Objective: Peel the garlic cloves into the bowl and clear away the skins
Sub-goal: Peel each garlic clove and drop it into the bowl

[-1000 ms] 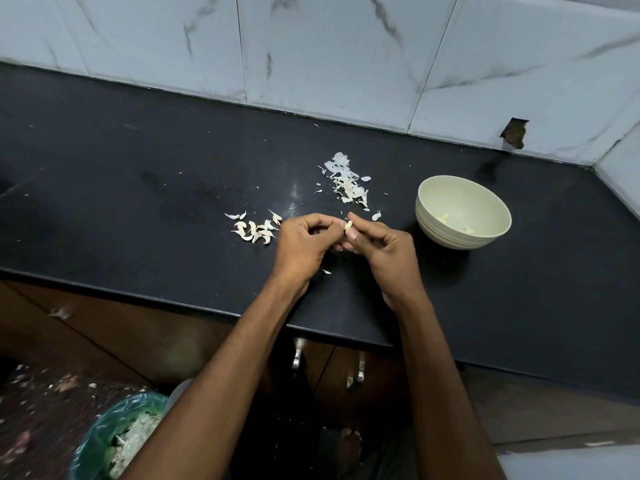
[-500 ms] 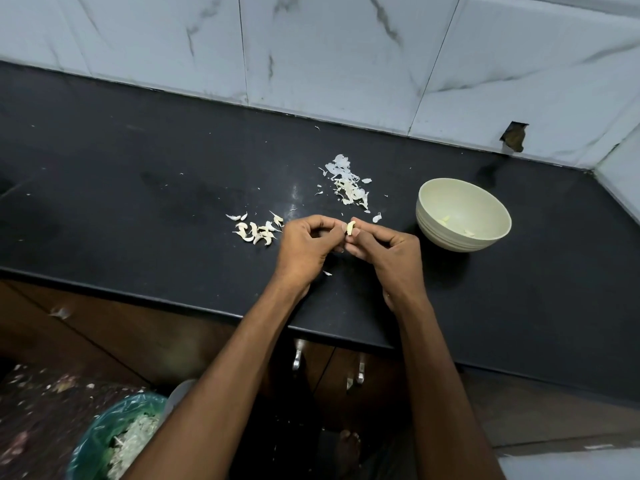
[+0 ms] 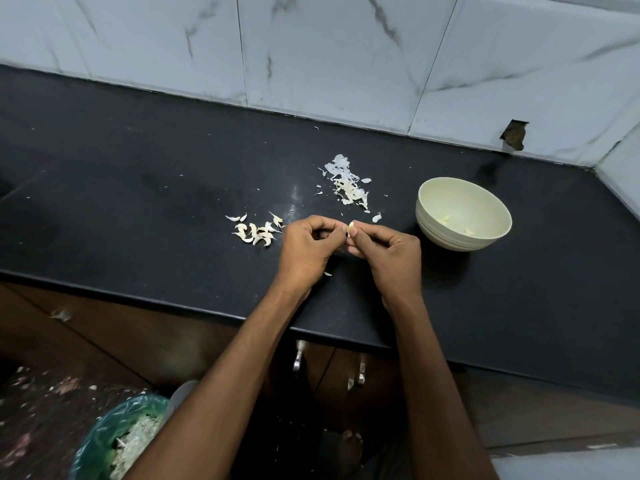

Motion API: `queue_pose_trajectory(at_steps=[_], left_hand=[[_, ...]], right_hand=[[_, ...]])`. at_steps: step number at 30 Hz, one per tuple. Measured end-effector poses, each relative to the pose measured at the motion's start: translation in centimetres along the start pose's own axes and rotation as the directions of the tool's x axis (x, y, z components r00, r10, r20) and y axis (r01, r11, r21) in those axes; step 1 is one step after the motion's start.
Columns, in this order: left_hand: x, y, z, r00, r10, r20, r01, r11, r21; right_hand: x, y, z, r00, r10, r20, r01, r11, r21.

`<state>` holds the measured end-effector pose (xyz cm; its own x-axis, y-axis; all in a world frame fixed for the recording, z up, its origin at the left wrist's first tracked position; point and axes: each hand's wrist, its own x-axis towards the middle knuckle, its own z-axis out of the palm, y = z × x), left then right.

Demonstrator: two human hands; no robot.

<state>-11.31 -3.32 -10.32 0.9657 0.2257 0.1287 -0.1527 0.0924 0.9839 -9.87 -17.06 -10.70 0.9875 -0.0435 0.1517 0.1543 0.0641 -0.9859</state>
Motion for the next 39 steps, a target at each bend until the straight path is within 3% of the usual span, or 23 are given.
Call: queue_pose_trajectory(at_steps=[7, 12, 26, 39], left_hand=[[0.1, -0.3, -0.2, 0.998, 0.054, 0.018, -0.055, 0.994, 0.097], [0.2, -0.5, -0.4, 0.998, 0.056, 0.040, -0.060, 0.993, 0.102], [0.0, -0.2, 0.0, 0.999, 0.004, 0.038, -0.003, 1.000, -0.018], [0.5, -0.6, -0.1, 0.998, -0.022, -0.064, 0.017, 0.997, -0.080]], right_hand=[[0.2, 0.5, -0.1, 1.000, -0.016, -0.004, 0.016, 0.997, -0.073], [0.2, 0.2, -0.3, 1.000, 0.009, 0.029, -0.009, 1.000, -0.004], [0.0, -0.6, -0.1, 0.999, 0.029, 0.036, -0.030, 0.998, 0.051], [0.0, -0.7, -0.5, 0.999, 0.050, 0.020, -0.052, 0.992, 0.118]])
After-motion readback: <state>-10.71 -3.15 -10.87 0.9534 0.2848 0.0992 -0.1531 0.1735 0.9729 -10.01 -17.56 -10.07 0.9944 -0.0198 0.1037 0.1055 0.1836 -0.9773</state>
